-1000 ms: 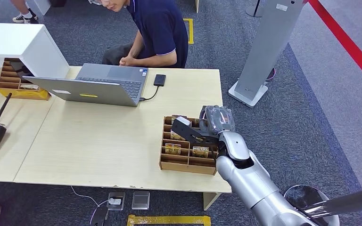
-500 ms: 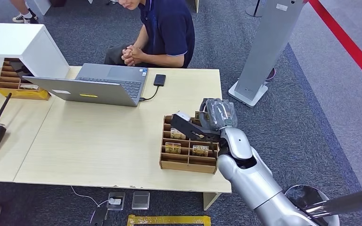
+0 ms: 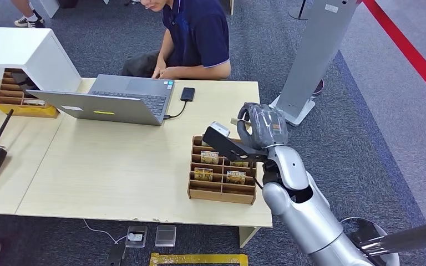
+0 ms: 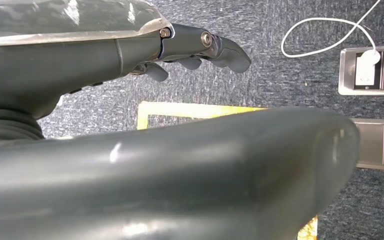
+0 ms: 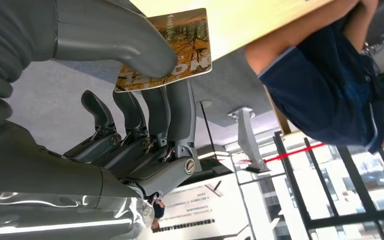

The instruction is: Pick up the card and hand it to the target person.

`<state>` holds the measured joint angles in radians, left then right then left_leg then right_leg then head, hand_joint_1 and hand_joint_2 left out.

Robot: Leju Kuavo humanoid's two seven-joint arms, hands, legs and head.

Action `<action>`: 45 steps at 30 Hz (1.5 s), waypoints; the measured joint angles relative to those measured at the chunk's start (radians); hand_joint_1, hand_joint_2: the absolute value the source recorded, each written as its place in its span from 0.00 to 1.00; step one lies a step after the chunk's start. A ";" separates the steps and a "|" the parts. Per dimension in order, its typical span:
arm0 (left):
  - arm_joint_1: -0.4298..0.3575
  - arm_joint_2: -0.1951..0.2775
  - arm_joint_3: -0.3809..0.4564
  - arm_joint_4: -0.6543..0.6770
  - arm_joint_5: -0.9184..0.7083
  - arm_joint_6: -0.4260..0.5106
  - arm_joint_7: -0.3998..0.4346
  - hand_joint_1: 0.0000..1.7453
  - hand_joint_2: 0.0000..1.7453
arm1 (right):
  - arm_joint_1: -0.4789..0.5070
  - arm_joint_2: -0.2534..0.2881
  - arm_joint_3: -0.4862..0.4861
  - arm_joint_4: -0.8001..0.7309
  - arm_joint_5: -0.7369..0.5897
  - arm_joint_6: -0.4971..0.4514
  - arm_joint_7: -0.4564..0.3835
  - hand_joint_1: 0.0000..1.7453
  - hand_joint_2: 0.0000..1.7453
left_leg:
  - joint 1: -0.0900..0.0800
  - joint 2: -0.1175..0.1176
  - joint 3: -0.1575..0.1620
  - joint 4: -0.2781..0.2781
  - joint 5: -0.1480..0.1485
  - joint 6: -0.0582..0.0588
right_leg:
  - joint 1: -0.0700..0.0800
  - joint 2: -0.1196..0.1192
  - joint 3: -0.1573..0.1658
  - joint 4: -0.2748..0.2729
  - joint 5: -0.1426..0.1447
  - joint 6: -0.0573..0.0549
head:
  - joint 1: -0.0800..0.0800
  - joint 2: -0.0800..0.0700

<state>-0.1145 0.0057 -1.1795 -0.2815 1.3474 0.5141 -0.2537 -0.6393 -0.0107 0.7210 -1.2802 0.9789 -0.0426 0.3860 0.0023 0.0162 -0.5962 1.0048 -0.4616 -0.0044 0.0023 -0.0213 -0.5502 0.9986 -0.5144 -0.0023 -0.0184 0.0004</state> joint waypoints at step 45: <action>-0.005 0.020 -0.011 0.000 -0.019 0.037 -0.008 0.00 0.00 | -0.295 0.255 -0.019 0.641 0.036 -0.378 -0.274 0.87 1.00 | 0.000 0.000 -0.001 0.000 0.000 0.000 | 0.000 0.000 0.000 0.000 0.000 0.000 | 0.000 0.000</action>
<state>-0.1196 0.0256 -1.1910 -0.2815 1.3286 0.5511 -0.2619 -0.9347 0.2446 0.7017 -0.6396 1.0148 -0.4207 0.1117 0.0023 0.0159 -0.5970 1.0048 -0.4615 -0.0044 0.0025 -0.0217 -0.5502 0.9990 -0.5145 -0.0024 -0.0185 0.0004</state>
